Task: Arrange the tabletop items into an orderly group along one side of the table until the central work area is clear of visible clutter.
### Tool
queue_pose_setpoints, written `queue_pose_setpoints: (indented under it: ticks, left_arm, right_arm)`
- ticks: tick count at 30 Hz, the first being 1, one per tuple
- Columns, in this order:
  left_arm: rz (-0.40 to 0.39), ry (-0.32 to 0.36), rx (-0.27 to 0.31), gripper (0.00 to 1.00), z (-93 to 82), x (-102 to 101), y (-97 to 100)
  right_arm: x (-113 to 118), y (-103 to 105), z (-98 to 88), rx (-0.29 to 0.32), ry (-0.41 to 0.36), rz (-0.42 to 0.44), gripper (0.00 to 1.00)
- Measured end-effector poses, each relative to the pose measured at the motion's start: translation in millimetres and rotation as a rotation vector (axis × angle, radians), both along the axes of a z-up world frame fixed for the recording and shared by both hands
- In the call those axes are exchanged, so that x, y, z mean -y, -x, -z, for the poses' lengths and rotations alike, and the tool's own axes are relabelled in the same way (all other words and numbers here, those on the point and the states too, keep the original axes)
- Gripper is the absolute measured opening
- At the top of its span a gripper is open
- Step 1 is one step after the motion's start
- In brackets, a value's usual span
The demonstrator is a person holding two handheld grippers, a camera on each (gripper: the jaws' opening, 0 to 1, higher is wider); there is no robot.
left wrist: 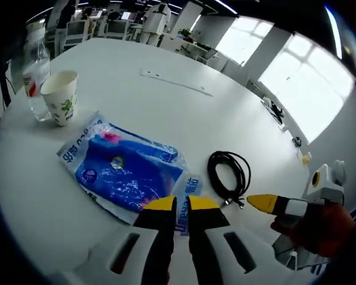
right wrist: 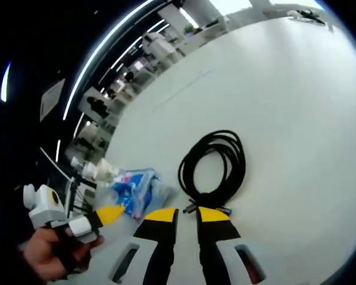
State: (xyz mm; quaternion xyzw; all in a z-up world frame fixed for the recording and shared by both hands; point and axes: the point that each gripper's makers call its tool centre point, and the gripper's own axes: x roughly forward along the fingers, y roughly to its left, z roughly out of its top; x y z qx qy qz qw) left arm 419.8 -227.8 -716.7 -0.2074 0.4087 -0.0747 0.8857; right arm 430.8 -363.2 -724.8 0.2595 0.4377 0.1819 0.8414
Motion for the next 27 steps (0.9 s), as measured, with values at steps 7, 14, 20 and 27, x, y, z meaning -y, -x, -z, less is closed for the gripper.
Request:
queue_pose_setpoints:
  ticks: [7,14,20,27]
  left_arm:
    - [-0.025,-0.010,-0.013,0.03,4.0,-19,11.6]
    - [-0.040,-0.019,-0.005,0.03,4.2,-31,16.4]
    - [-0.059,-0.019,-0.013,0.03,8.6,-41,20.9]
    - [-0.094,-0.012,-0.005,0.03,8.5,-50,20.2]
  right_arm:
    - [-5,9,1.1,0.007,0.006,-0.026,0.10]
    - [-11,15,0.0,0.017,0.008,-0.056,0.10]
    - [-16,21,3.2,0.008,0.013,-0.070,0.10]
    - [-27,27,7.1,0.003,0.017,-0.101,0.10]
